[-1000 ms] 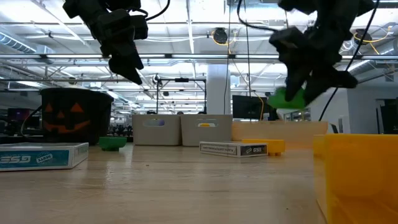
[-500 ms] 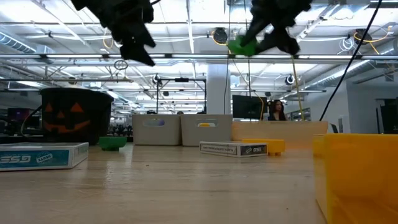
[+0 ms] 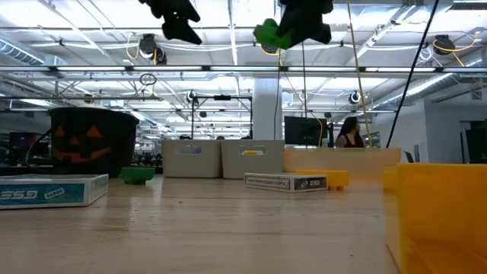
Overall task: Pick & Place Toys
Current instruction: Put the green gamepiece into the right gray bin
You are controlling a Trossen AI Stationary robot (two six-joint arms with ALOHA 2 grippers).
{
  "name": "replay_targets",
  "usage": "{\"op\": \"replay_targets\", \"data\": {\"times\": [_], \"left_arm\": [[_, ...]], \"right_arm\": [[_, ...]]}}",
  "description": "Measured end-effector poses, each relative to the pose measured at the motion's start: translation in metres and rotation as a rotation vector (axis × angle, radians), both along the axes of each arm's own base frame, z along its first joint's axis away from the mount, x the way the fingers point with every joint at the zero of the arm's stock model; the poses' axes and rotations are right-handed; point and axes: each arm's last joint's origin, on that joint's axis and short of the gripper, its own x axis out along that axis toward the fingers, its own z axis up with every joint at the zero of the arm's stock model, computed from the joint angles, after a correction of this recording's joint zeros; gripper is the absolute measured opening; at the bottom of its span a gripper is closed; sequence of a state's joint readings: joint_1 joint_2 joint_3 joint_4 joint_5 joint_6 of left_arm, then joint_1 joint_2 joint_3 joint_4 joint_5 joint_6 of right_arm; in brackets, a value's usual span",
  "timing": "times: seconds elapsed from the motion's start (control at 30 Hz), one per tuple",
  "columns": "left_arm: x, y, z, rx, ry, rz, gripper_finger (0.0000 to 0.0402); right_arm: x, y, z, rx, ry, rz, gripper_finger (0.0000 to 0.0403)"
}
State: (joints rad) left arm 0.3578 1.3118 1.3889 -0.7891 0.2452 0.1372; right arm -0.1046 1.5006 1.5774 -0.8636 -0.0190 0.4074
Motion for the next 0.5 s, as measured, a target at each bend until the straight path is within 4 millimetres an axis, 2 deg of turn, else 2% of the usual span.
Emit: {"op": "replay_targets", "data": {"times": [0.23, 0.5], "left_arm": [[0.035, -0.003, 0.015, -0.013, 0.093, -0.139, 0.0363], [0.075, -0.016, 0.012, -0.035, 0.113, -0.287, 0.0363]], "right_arm": [[0.018, -0.003, -0.013, -0.007, 0.021, 0.064, 0.0132], [0.019, -0.002, -0.014, -0.015, 0.022, 0.118, 0.0132]]}}
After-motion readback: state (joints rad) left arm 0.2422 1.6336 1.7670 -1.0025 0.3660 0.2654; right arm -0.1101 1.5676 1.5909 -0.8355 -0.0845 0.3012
